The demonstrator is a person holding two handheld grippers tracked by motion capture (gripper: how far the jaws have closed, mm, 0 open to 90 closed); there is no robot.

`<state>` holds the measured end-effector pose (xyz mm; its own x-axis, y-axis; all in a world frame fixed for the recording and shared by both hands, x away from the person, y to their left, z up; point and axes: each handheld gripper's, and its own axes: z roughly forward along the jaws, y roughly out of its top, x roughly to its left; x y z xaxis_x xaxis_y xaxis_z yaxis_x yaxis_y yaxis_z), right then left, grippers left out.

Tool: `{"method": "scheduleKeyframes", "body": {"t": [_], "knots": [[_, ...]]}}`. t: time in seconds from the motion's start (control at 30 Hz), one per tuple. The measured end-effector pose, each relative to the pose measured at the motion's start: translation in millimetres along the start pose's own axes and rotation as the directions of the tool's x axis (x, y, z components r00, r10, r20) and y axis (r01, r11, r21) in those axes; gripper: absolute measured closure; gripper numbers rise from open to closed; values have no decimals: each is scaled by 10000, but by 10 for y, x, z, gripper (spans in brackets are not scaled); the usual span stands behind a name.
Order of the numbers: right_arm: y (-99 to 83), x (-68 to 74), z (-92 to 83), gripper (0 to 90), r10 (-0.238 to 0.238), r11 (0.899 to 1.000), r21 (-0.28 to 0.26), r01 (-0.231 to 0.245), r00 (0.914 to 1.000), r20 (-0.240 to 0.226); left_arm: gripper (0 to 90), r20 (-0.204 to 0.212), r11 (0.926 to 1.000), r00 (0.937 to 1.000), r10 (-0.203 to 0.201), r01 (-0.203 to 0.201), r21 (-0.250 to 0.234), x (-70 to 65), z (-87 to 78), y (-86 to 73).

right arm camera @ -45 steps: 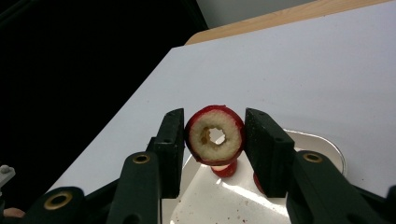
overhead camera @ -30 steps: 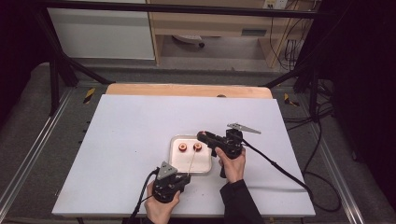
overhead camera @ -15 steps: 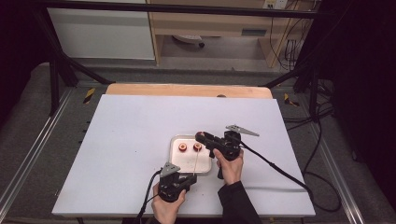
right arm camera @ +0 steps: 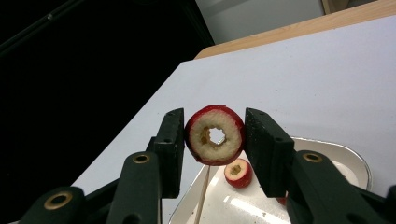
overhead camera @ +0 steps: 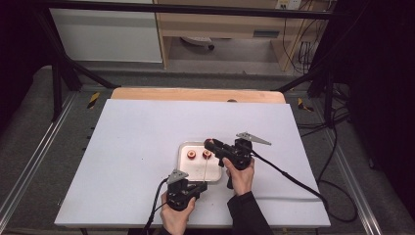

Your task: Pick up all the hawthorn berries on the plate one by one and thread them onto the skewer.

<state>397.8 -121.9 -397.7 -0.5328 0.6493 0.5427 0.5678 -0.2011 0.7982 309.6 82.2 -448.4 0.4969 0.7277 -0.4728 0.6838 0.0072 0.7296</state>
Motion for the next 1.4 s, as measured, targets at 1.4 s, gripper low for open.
{"method": "scheduleKeyframes", "body": {"t": [1.4], "knots": [[-176, 51, 33, 599, 333, 9955, 902, -302, 9989, -325, 884, -183, 9976, 9994, -288, 276, -628, 60, 45, 220]]}}
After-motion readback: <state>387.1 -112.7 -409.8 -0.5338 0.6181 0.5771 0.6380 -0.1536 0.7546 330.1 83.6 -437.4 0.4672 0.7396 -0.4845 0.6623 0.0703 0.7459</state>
